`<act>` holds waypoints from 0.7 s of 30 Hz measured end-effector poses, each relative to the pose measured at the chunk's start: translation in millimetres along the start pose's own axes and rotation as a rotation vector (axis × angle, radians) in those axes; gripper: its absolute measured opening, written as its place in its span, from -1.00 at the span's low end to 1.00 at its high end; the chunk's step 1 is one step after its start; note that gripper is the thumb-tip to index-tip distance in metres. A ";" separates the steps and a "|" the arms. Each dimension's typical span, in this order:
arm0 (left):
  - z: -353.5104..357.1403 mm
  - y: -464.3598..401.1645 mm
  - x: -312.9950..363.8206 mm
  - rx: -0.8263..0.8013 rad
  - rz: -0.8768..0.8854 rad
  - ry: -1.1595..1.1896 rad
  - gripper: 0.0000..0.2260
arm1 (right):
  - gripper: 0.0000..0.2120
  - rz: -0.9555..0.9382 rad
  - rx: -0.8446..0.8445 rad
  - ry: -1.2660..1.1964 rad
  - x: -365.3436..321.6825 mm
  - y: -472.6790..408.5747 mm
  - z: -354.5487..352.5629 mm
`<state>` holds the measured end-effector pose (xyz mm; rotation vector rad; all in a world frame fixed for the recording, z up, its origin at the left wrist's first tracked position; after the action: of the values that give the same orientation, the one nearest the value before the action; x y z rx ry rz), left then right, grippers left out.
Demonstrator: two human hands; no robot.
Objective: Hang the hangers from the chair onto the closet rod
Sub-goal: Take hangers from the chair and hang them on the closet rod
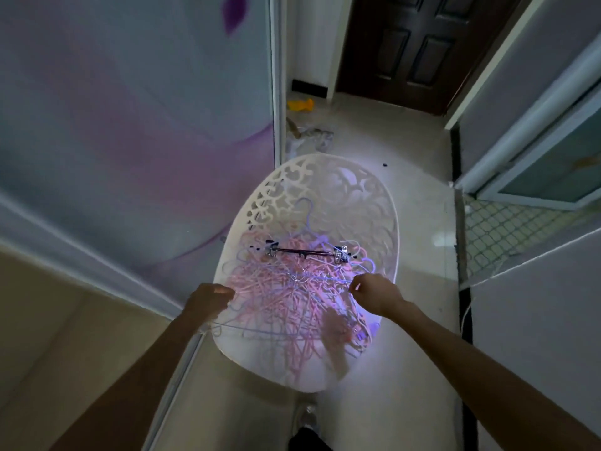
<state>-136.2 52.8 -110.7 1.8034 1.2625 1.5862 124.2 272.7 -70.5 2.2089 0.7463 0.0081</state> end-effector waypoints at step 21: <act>64.0 -168.9 93.5 -0.216 0.225 0.506 -0.72 | -0.81 -0.214 0.482 -0.081 -3.0 -198.1 -3.8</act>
<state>-141.2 230.1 -210.1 1.5015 1.0518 2.3115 19.9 376.1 -203.5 2.5440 1.0170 -0.4046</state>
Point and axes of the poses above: each hand's wrist, its own y-axis away from the middle knuckle, its own z-axis out of the palm, x = y × z, the point moved 8 cm from there along -y, towards the middle knuckle, and after that the axes turned 14 degrees about -x, right-handed, at the moved point
